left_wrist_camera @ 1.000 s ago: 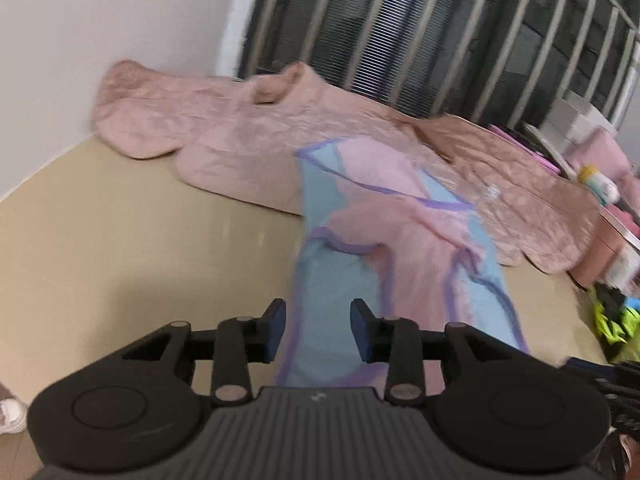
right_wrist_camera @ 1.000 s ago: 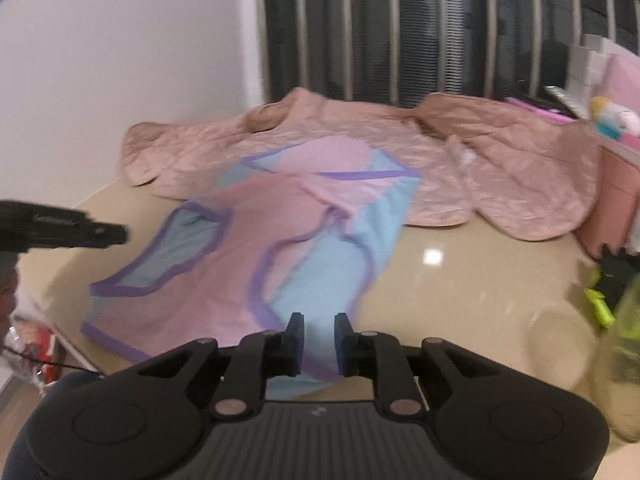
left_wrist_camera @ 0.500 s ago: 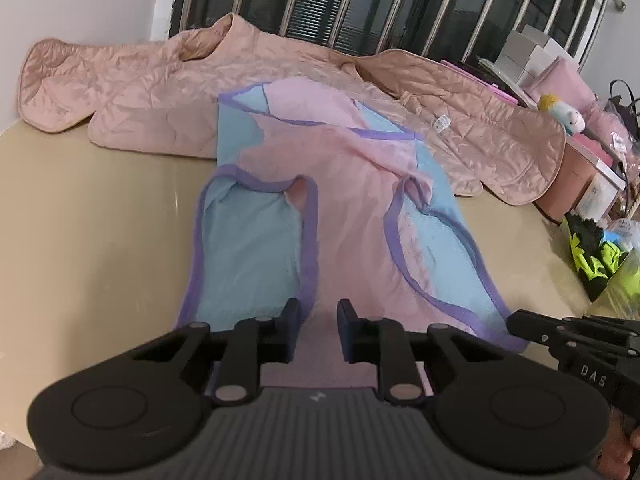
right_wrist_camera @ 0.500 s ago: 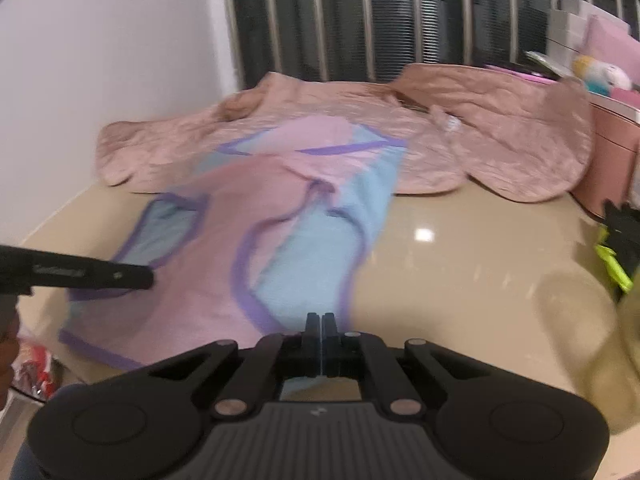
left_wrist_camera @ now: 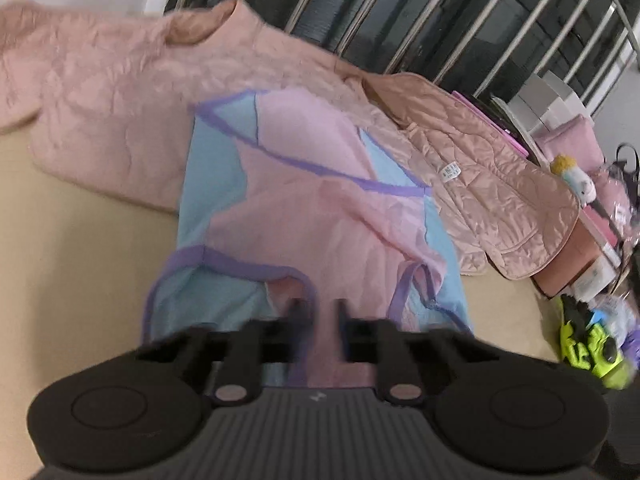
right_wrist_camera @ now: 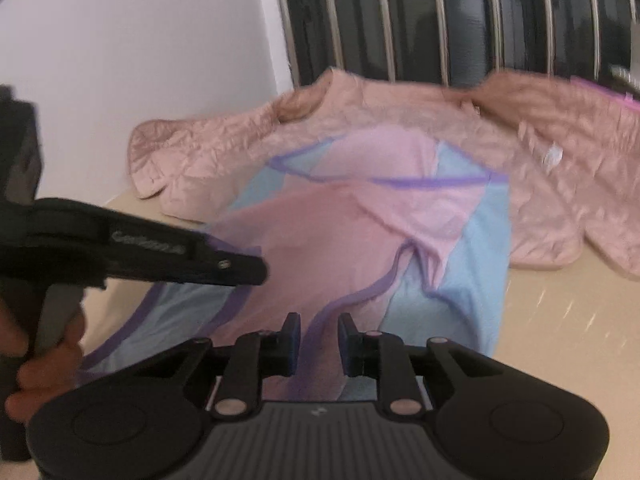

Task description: Fold clothes

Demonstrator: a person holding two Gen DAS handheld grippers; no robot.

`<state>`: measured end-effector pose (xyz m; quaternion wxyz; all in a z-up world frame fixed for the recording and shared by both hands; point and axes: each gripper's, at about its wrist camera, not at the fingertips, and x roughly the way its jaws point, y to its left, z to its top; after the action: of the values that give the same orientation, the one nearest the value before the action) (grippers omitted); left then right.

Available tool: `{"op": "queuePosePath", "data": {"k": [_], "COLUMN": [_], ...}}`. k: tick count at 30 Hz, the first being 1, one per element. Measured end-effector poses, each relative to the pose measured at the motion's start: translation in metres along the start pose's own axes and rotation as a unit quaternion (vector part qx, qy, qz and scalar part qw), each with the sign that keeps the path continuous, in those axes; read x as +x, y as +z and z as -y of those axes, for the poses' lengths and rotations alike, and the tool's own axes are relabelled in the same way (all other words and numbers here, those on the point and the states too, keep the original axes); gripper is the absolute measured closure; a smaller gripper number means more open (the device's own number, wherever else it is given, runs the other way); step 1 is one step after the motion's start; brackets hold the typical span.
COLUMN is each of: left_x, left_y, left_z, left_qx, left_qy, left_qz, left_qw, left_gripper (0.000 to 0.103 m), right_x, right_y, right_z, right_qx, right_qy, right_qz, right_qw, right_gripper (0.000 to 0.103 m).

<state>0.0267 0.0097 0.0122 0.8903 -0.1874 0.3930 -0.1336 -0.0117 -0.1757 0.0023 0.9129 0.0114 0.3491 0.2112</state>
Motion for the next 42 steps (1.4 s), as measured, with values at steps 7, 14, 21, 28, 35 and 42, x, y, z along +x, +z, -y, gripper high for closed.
{"op": "queuePosePath", "data": {"k": [7, 14, 21, 28, 35, 42], "left_x": [-0.015, -0.055, -0.075, -0.064, -0.042, -0.017], "left_y": [-0.008, -0.01, -0.028, -0.039, -0.027, -0.031], "left_z": [-0.015, -0.015, 0.006, 0.002, 0.003, 0.017], "left_qx": [-0.058, -0.084, -0.021, -0.014, -0.019, -0.019], "left_qy": [-0.042, -0.077, -0.073, 0.003, -0.038, -0.083], "left_qz": [0.012, 0.043, 0.03, 0.023, 0.005, -0.024], "left_qw": [0.9974, 0.9926, 0.9967, 0.9996, 0.9991, 0.996], "left_gripper": [0.102, 0.102, 0.102, 0.074, 0.062, 0.08], "right_x": [-0.005, -0.058, -0.092, -0.085, -0.05, -0.025], "right_y": [-0.005, -0.013, -0.029, -0.033, 0.0, 0.007], "right_z": [0.007, 0.02, 0.019, 0.027, 0.052, 0.055], "right_qx": [0.034, 0.045, 0.015, 0.031, 0.047, 0.058], "right_qy": [0.014, 0.026, 0.032, 0.02, -0.042, -0.005], "right_qz": [0.031, 0.1, 0.117, 0.083, 0.072, -0.018], "right_qw": [0.999, 0.994, 0.993, 0.996, 0.995, 0.998], "right_gripper": [0.102, 0.102, 0.102, 0.095, 0.089, 0.08]}}
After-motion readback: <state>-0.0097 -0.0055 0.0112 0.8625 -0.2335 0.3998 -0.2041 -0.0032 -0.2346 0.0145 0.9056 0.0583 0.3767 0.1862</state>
